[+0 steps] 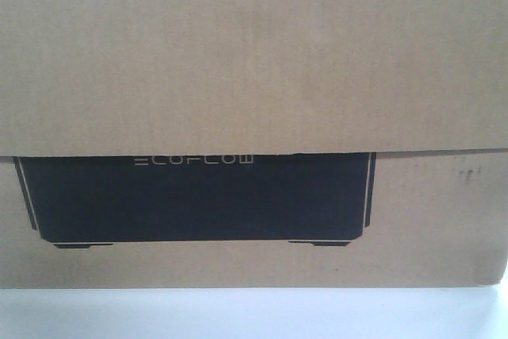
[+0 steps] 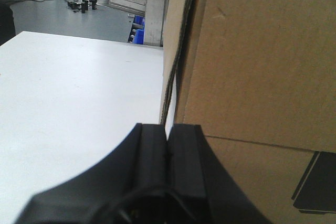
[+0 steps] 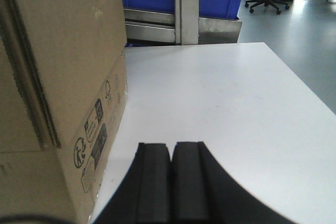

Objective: Grab box from left shelf to table start

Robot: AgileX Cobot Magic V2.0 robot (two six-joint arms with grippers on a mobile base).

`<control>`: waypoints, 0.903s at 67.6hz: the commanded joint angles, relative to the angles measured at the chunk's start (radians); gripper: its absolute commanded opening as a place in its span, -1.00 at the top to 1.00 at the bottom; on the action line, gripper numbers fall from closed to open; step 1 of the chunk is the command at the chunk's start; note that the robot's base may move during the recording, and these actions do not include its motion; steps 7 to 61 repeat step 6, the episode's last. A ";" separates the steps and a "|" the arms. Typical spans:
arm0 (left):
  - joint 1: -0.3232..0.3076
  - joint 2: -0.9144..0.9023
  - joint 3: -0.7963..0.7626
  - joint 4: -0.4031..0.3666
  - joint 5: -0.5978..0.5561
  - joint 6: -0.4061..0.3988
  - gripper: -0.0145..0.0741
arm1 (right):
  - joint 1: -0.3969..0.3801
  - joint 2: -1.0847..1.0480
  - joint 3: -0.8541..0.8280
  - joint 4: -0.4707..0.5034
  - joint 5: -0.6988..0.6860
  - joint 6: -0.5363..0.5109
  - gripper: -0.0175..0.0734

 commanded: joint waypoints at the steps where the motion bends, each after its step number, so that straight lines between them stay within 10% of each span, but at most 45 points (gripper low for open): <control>1: 0.001 -0.014 -0.004 -0.009 -0.092 0.000 0.90 | -0.007 -0.009 0.004 -0.001 -0.096 -0.006 0.49; 61: 0.001 -0.014 -0.004 -0.009 -0.092 0.000 0.90 | -0.007 -0.009 0.004 -0.001 -0.096 -0.006 0.49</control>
